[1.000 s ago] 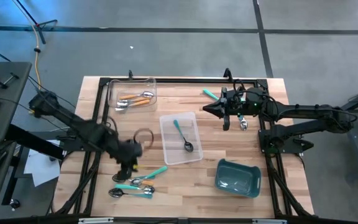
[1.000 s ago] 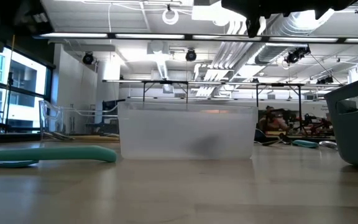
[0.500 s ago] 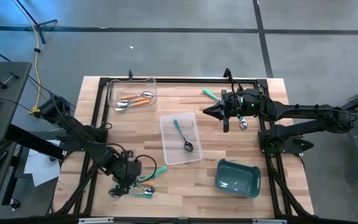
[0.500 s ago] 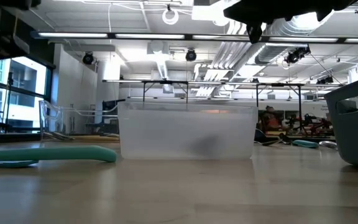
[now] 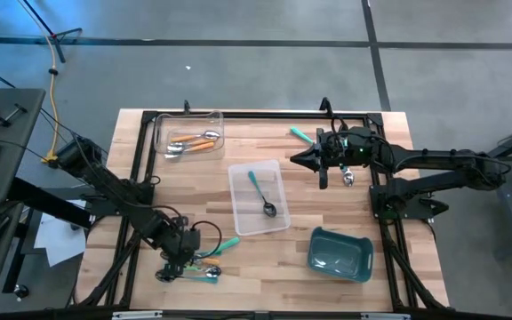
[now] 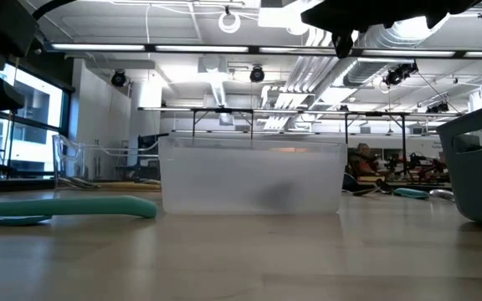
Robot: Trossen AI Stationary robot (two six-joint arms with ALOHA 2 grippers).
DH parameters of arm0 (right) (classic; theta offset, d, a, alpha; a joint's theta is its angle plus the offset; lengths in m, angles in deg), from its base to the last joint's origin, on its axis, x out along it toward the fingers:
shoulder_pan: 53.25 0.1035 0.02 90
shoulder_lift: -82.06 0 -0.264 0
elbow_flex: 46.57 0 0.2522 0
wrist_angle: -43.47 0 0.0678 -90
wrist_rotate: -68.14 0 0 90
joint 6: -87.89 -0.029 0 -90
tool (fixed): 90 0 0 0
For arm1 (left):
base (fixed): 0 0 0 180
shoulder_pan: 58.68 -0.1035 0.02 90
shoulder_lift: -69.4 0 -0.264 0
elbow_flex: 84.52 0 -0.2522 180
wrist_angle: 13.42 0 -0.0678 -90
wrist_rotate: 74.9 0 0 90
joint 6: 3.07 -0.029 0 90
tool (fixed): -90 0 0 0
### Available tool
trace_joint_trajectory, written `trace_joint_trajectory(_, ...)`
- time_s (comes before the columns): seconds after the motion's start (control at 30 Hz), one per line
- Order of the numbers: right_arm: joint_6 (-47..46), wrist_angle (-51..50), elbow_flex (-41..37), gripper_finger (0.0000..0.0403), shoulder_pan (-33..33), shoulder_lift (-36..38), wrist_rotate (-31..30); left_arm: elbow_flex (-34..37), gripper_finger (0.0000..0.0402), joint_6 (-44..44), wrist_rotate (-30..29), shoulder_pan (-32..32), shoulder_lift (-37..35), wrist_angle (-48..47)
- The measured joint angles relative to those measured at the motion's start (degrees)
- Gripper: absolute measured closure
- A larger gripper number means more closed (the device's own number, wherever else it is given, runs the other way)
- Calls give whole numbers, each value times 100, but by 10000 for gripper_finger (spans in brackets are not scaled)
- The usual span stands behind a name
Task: Sort silverware by color (type)
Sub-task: Put the blue spoon into the white transparent bin
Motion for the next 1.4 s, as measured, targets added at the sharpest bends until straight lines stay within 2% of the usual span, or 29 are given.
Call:
trace_joint_trajectory(0.2,0,0,0,403,0,0,0,1,275,595,371,393,-4,657)
trace_joint_trajectory(0.43,17,-5,0,403,0,0,-2,-127,275,1423,397,1080,61,1104)
trace_joint_trajectory(0.6,63,-41,-3,403,0,0,-9,-358,275,1384,541,1200,596,1037)
trace_joint_trajectory(0.77,57,-41,-4,403,0,0,-49,-740,275,1172,470,1149,1112,404)
trace_joint_trajectory(1.07,44,-76,-4,403,0,0,-138,-943,275,1255,185,1204,1389,330)
trace_joint_trajectory(1.4,-9,-96,-4,403,-1,0,-136,-943,275,951,-75,1190,1554,297)
